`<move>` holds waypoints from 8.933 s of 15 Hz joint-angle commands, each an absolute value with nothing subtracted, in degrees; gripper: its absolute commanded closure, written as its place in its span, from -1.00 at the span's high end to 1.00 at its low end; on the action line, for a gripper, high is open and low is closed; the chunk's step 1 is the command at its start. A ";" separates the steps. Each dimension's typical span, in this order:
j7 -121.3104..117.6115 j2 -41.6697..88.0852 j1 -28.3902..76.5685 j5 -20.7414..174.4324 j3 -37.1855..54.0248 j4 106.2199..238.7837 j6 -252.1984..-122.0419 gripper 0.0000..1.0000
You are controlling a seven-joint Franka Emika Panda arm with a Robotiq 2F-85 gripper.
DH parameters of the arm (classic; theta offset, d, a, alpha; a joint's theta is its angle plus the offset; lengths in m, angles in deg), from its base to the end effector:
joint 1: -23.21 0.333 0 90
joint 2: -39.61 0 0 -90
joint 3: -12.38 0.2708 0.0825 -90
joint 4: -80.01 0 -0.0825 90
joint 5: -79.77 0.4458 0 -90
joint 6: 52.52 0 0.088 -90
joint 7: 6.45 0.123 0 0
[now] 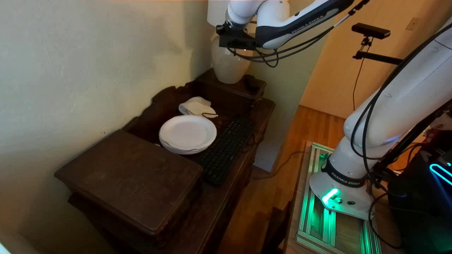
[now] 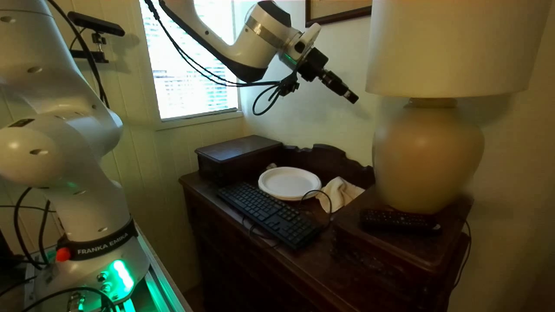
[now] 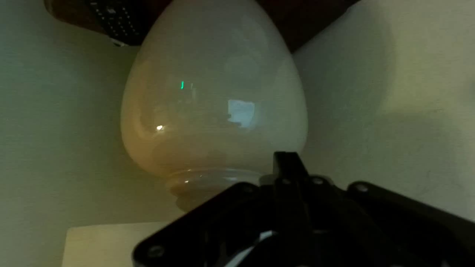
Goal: Move the lamp shade slightly to the left
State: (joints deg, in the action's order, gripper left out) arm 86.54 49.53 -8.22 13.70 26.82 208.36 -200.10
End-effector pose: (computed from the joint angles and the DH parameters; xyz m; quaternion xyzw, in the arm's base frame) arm 0.5770 -0.1675 0.4017 0.7690 -0.4428 0.4133 0.2042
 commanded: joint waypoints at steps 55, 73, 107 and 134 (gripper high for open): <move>120.24 44.25 18.11 -21.09 8.93 205.83 -178.93 -0.99; 108.27 44.80 18.30 -9.52 8.89 210.60 -170.87 -1.00; 116.39 46.65 18.56 -17.12 7.61 211.38 -169.02 -0.99; 120.23 51.40 20.54 -19.65 8.95 212.80 -169.60 -0.99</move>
State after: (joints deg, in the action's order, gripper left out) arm 119.44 47.87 19.85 -17.18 8.60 211.87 -169.87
